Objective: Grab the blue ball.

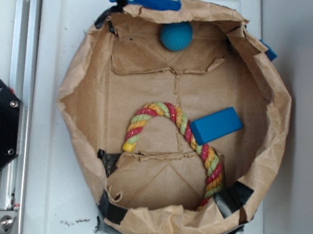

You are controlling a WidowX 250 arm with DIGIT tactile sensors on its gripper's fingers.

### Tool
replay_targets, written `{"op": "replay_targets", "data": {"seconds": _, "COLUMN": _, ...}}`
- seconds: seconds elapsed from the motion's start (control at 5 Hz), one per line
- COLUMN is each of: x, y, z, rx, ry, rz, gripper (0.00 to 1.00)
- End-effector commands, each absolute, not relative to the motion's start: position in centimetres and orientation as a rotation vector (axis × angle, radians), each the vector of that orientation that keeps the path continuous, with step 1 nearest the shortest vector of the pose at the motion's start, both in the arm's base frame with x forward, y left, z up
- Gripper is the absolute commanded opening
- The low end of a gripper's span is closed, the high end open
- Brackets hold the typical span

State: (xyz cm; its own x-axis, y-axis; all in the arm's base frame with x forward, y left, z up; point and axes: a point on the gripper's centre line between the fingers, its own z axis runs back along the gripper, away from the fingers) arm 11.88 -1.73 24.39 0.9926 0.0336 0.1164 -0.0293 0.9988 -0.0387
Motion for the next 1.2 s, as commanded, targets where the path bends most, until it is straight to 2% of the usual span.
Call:
{"op": "replay_targets", "data": {"seconds": 0.0, "x": 11.9, "y": -1.7, "z": 24.4, "rx": -0.037, "ry": -0.117, "rz": 0.032, "gripper": 1.00}}
{"op": "replay_targets", "data": {"seconds": 0.2, "x": 14.4, "y": -1.1, "z": 24.3, "rx": -0.025, "ry": -0.134, "rz": 0.062, "gripper": 1.00}}
{"op": "replay_targets", "data": {"seconds": 0.6, "x": 20.9, "y": 0.5, "z": 22.2, "rx": -0.013, "ry": -0.106, "rz": 0.183, "gripper": 1.00}}
{"op": "replay_targets", "data": {"seconds": 0.8, "x": 24.3, "y": 0.8, "z": 21.2, "rx": -0.038, "ry": -0.099, "rz": 0.219, "gripper": 1.00}}
{"op": "replay_targets", "data": {"seconds": 1.0, "x": 26.1, "y": 1.1, "z": 20.7, "rx": -0.017, "ry": -0.159, "rz": 0.467, "gripper": 1.00}}
